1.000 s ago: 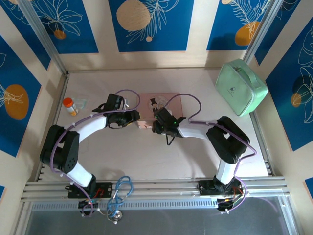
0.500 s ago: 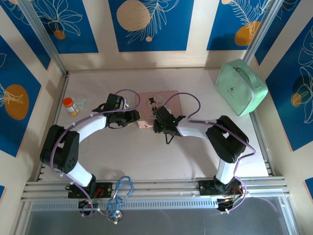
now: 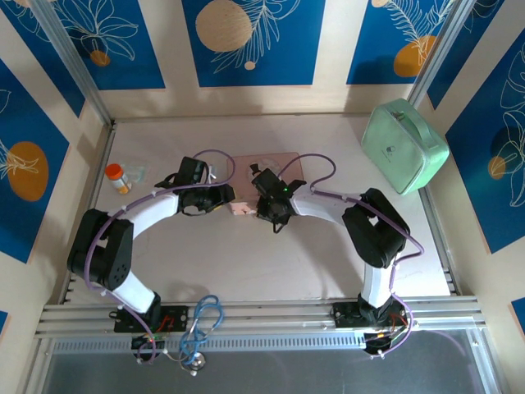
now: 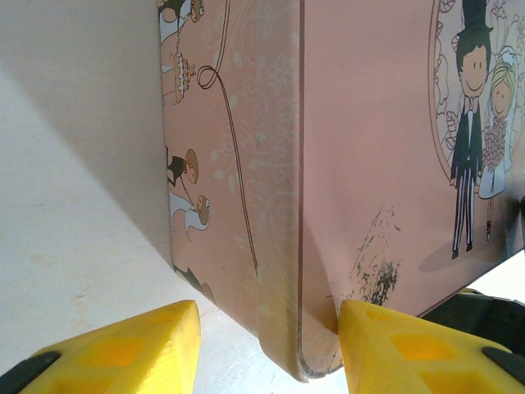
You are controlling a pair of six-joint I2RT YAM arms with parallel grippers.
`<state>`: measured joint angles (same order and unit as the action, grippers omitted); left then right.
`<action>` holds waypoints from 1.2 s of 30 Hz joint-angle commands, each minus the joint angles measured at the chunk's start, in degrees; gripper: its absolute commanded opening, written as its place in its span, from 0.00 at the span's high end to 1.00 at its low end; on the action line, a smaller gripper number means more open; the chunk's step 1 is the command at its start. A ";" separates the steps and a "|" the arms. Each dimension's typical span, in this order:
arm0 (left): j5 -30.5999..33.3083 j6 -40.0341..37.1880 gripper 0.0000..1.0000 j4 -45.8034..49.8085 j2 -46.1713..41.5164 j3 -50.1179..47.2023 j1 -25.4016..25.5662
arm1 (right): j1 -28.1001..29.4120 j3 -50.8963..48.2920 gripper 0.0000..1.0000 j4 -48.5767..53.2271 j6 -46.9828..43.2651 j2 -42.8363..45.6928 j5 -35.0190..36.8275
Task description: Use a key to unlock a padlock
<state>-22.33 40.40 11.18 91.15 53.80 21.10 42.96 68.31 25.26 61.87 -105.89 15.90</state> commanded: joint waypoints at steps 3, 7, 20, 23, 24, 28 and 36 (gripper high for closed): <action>0.09 -0.40 0.53 0.62 1.10 -0.63 -0.62 | -0.79 -3.01 0.70 1.99 1.72 -3.18 -3.04; 0.20 -0.42 0.53 0.52 1.17 -0.62 -0.67 | -0.03 -7.38 0.56 -6.03 -7.67 2.68 -2.08; -0.17 -1.36 0.54 1.70 1.36 0.52 -1.06 | -6.78 -19.65 0.46 -26.05 -29.82 10.13 -17.60; -0.09 -1.13 0.54 1.56 1.41 0.52 -1.04 | -7.10 -19.30 0.47 -28.07 -31.62 8.84 -18.15; -0.09 -1.12 0.54 1.57 1.40 0.52 -1.01 | -7.10 -19.03 0.47 -28.38 -32.20 8.20 -17.98; -0.09 -1.18 0.54 1.82 1.40 0.52 -1.04 | -7.19 -18.12 0.48 -28.79 -33.21 6.32 -17.18; -0.09 -1.12 0.54 1.68 1.57 0.43 -1.07 | -7.06 -17.33 0.50 -28.92 -34.04 4.91 -15.90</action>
<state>-22.70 40.36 11.18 91.26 53.84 20.86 35.81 49.54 -3.22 29.65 -99.68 0.19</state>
